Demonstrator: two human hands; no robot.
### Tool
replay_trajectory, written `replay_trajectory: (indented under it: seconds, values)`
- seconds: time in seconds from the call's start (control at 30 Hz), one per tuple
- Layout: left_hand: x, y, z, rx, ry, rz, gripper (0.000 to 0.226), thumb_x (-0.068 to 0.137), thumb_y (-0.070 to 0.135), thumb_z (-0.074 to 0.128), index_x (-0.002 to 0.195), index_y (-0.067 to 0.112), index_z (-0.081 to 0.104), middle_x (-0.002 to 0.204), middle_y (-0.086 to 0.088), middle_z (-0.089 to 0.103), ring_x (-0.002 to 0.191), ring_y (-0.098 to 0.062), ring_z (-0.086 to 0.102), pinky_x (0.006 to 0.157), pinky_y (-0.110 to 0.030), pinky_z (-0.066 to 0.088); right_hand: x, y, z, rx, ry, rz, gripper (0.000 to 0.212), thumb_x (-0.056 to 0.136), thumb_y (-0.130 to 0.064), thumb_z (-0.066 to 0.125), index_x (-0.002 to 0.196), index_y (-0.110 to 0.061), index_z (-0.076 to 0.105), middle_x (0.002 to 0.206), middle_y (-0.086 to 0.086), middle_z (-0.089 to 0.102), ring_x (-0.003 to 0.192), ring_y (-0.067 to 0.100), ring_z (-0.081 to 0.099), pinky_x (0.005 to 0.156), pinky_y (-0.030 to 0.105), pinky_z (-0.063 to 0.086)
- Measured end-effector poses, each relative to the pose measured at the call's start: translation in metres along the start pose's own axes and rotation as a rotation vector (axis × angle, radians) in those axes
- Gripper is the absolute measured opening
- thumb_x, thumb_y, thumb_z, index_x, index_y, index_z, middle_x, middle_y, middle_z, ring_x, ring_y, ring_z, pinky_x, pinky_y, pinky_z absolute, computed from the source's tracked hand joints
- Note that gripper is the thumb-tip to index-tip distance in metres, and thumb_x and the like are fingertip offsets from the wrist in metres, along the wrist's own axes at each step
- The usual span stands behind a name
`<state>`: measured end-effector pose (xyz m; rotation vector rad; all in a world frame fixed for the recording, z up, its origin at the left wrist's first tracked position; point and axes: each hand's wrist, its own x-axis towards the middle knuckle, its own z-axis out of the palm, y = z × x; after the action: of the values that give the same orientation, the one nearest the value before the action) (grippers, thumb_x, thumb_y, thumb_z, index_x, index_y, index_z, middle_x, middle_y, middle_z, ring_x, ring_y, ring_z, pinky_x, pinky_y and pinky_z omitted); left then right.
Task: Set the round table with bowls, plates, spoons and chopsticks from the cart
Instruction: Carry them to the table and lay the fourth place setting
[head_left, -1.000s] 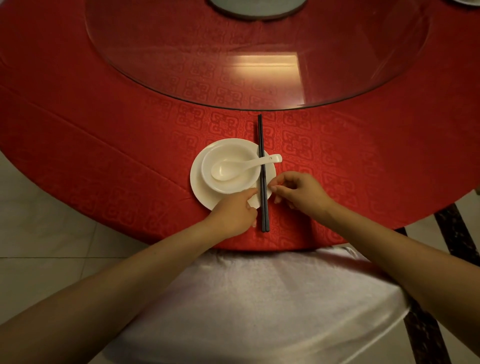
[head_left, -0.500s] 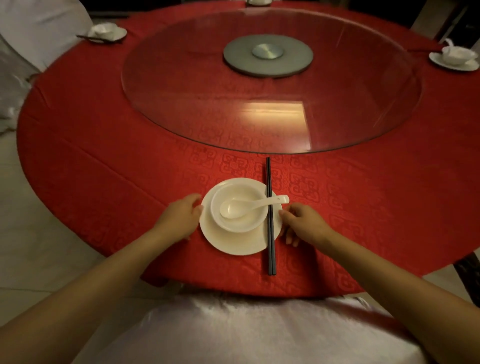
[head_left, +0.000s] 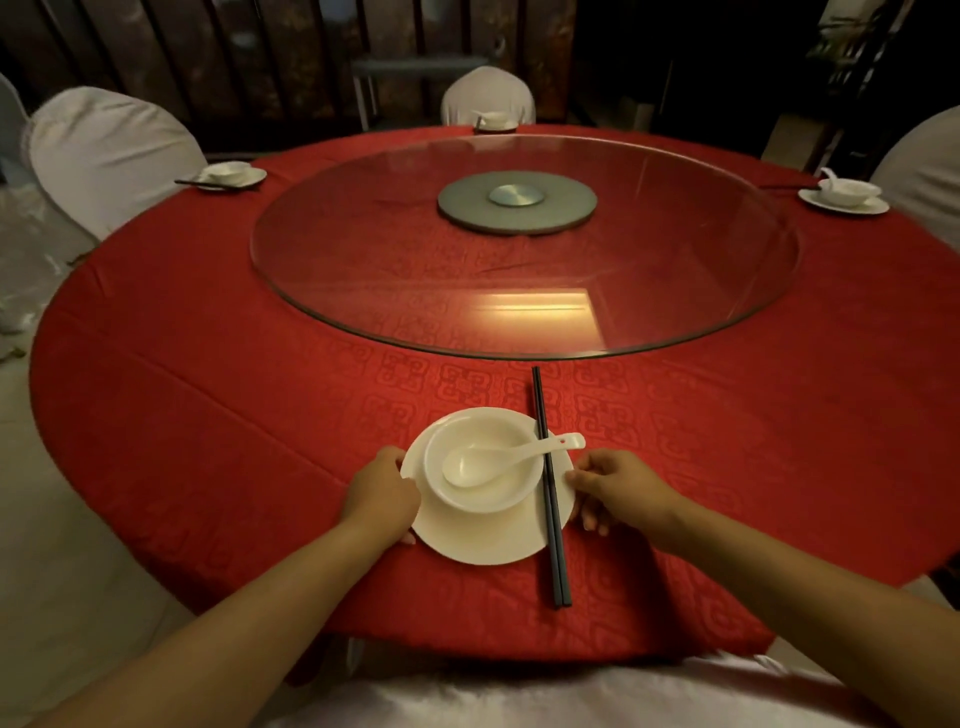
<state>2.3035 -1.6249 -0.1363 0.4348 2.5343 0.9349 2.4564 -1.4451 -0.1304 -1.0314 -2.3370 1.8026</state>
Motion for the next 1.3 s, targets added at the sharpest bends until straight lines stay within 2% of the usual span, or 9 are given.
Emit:
replay_trajectory:
  seconds: [0.23,0.4,0.7,0.9,0.97,1.03,1.13,1.23,1.3]
  values:
    - [-0.005,0.005,0.011,-0.080,-0.027,-0.001,0.023,0.082,0.002,0.039,0.101,0.013,0.047,0.078,-0.005,0.058,0.043,-0.022,0.060,0.053,-0.036,0.056,0.001,0.002,-0.012,-0.029,-0.008,0.011,0.022,0.094,-0.002,0.045,0.073,-0.007,0.051,0.044,0.001,0.060,0.031,0.007,0.052,0.032,0.016,0.039]
    - [-0.009,0.009,0.016,-0.093,-0.058,-0.006,0.025,0.081,0.000,0.036,0.103,0.010,0.045,0.094,-0.015,0.062,0.039,-0.019,0.057,0.046,-0.030,0.053,-0.001,0.007,-0.020,-0.017,-0.014,0.029,0.019,0.093,-0.002,0.047,0.074,-0.005,0.052,0.040,0.000,0.060,0.031,0.008,0.051,0.032,0.017,0.039]
    - [-0.006,0.006,0.015,-0.158,-0.092,-0.026,0.023,0.083,0.001,0.036,0.100,0.015,0.043,0.094,-0.016,0.063,0.045,-0.024,0.061,0.054,-0.037,0.057,-0.003,0.007,-0.023,0.012,-0.047,0.065,0.018,0.095,-0.008,0.047,0.077,-0.005,0.053,0.051,0.005,0.063,0.036,0.011,0.053,0.035,0.019,0.041]
    - [0.008,0.006,-0.007,-0.134,-0.228,-0.059,0.007,0.093,0.014,0.040,0.092,0.013,0.047,0.067,-0.013,0.060,0.044,-0.023,0.060,0.047,-0.033,0.056,-0.001,0.000,-0.031,-0.148,0.071,0.091,0.026,0.098,-0.021,0.044,0.083,-0.004,0.057,0.059,0.007,0.063,0.037,0.014,0.053,0.035,0.020,0.042]
    - [0.013,0.005,-0.020,-0.113,-0.253,-0.046,0.013,0.095,0.017,0.040,0.086,0.012,0.049,0.066,-0.010,0.057,0.044,-0.020,0.056,0.044,-0.032,0.054,-0.002,-0.002,-0.038,-0.303,0.210,0.066,0.024,0.096,-0.021,0.046,0.081,-0.006,0.056,0.062,0.004,0.063,0.044,0.016,0.056,0.042,0.022,0.044]
    - [0.015,0.001,-0.029,-0.082,-0.280,-0.029,0.014,0.096,0.018,0.039,0.089,0.011,0.050,0.066,-0.008,0.055,0.044,-0.017,0.053,0.039,-0.028,0.051,-0.005,-0.005,-0.044,-0.472,0.354,0.046,0.020,0.094,-0.026,0.049,0.084,-0.010,0.057,0.073,0.005,0.064,0.065,0.022,0.059,0.059,0.028,0.045]
    - [0.013,-0.003,-0.058,0.056,-0.293,0.038,0.015,0.096,0.017,0.041,0.098,0.011,0.054,0.065,-0.004,0.053,0.048,-0.021,0.057,0.042,-0.028,0.051,-0.009,-0.034,-0.047,-0.504,0.451,0.011,0.031,0.092,-0.035,0.053,0.107,-0.008,0.058,0.098,0.013,0.065,0.091,0.028,0.060,0.078,0.033,0.044]
    - [0.008,-0.007,-0.096,0.269,-0.312,0.137,0.021,0.094,0.021,0.044,0.108,0.013,0.058,0.066,0.000,0.056,0.076,-0.035,0.069,0.045,-0.019,0.047,-0.008,-0.075,-0.037,-0.655,0.460,-0.101,0.042,0.091,-0.039,0.054,0.117,-0.006,0.056,0.114,0.015,0.063,0.108,0.031,0.057,0.094,0.037,0.041]
    - [0.007,-0.011,-0.139,0.379,-0.276,0.161,0.026,0.094,0.025,0.045,0.113,0.014,0.058,0.092,-0.004,0.068,0.095,-0.029,0.067,0.061,-0.019,0.047,0.001,-0.116,-0.016,-0.803,0.411,-0.196,0.042,0.091,-0.043,0.052,0.116,-0.010,0.054,0.115,0.011,0.061,0.110,0.030,0.053,0.094,0.035,0.037]
